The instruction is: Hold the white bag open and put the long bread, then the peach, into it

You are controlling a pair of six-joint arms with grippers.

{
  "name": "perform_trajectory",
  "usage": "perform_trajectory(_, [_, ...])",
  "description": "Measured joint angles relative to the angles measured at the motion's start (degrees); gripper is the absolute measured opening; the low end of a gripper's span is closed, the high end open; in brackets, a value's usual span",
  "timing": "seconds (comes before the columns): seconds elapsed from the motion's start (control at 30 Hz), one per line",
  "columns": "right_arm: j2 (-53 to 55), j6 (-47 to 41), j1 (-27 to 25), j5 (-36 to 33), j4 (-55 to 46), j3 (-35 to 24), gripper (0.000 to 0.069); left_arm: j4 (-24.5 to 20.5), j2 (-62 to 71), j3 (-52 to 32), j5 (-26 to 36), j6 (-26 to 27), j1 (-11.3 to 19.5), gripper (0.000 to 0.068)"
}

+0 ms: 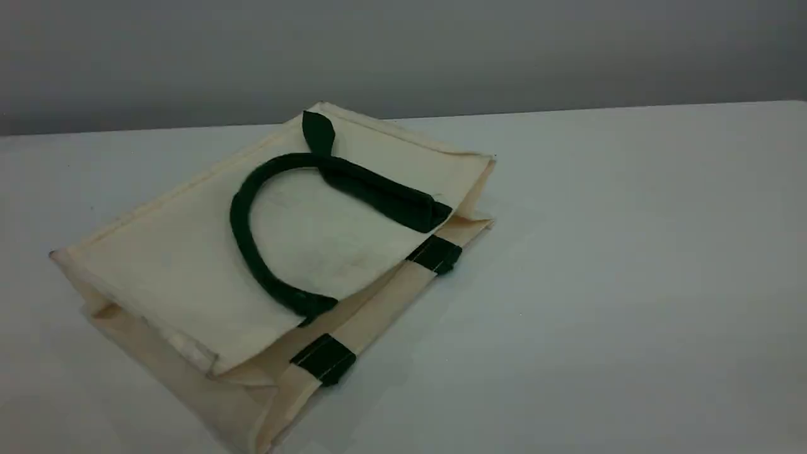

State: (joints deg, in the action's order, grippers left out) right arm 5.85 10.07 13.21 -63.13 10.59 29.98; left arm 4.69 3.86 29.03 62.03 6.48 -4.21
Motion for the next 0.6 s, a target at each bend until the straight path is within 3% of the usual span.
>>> perform_trajectory(0.3, [-0.03, 0.06, -0.14, 0.00, 0.00, 0.00, 0.0590, 0.00, 0.00, 0.00, -0.07, 0.05, 1.29, 0.0517])
perform_trajectory(0.6, [-5.54, 0.00, -7.88, 0.01, 1.12, 0.00, 0.0590, 0.00, -0.04, 0.00, -0.07, 0.08, 9.04, 0.0517])
